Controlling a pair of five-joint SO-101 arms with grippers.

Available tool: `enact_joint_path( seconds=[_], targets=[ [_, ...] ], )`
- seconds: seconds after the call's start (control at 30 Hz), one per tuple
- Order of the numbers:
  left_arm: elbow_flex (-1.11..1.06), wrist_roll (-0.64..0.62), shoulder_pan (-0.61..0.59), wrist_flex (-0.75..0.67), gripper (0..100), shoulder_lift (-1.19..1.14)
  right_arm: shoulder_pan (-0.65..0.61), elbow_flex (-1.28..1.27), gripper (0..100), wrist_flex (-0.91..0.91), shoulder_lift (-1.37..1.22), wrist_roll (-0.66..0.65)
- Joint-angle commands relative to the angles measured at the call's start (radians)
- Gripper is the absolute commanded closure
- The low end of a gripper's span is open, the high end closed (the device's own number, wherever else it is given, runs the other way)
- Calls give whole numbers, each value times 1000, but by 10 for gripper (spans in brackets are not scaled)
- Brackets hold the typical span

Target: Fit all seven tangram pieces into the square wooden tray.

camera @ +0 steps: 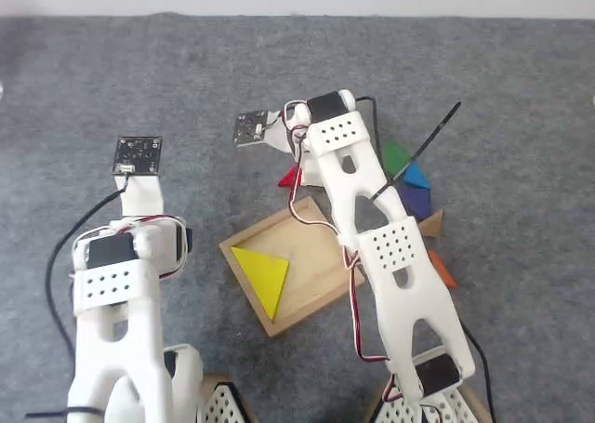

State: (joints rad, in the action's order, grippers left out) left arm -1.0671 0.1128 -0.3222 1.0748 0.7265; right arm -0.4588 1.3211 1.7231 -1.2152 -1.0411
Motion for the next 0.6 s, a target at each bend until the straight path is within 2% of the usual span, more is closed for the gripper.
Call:
enact_joint_path(
  seconds=[0.0,0.2,0.3,0.4,0.57],
  targets=[
    [5,-6,5,-14,834,29,25,92,721,44,25,29],
    [5,-6,5,-14,834,29,24,135,701,54,16,-26],
    [5,-6,5,-14,834,29,25,135,605,50,16,-61],
    [5,-6,5,-15,834,29,18,135,516,50,15,-170],
    [5,-6,5,-15,834,29,-2,137,505,50,-44,-256]
  ],
)
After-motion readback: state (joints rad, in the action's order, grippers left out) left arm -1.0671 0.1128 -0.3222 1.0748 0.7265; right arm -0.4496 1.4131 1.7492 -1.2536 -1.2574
